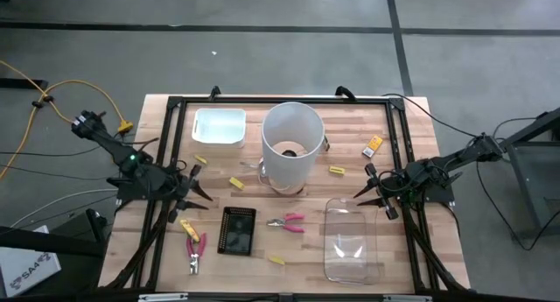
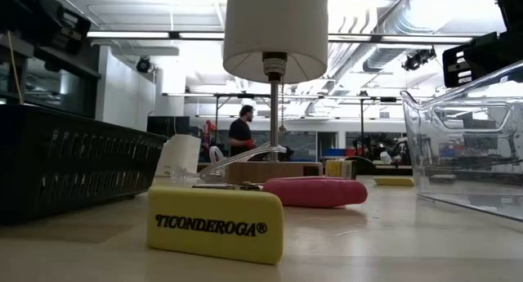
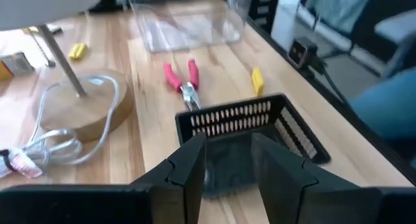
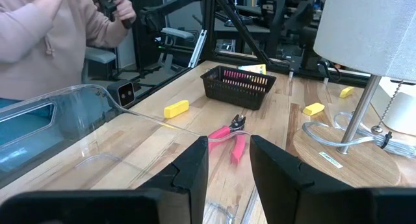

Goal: Pick & Place School Supplies
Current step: Put the crayon box into the white bin

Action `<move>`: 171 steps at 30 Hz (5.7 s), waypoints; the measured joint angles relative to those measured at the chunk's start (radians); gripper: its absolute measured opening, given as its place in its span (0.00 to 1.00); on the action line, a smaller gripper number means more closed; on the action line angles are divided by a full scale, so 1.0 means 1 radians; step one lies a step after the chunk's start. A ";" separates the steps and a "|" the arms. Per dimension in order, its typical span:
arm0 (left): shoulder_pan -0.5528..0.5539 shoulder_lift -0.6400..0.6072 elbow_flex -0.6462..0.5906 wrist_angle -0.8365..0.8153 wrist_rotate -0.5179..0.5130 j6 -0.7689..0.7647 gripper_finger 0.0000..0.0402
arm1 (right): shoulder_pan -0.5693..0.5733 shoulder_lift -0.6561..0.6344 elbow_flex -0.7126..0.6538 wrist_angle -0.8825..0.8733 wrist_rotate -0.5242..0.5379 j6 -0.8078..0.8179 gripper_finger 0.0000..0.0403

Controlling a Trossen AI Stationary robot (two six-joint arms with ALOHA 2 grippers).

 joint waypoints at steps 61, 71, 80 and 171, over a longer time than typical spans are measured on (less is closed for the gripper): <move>-0.387 0.750 0.342 -0.371 0.066 -0.313 0.30 | 0.000 0.000 0.000 0.000 0.000 0.000 0.26; -0.464 0.784 0.371 -0.385 -0.014 -0.395 0.30 | 0.000 0.000 0.000 0.000 0.000 0.000 0.26; -0.464 0.891 0.420 -0.425 0.025 -0.415 0.30 | 0.000 0.000 0.000 0.000 0.000 0.000 0.26; -0.495 1.065 0.430 -0.539 -0.012 -0.491 0.30 | 0.000 0.000 0.000 0.000 0.000 0.000 0.26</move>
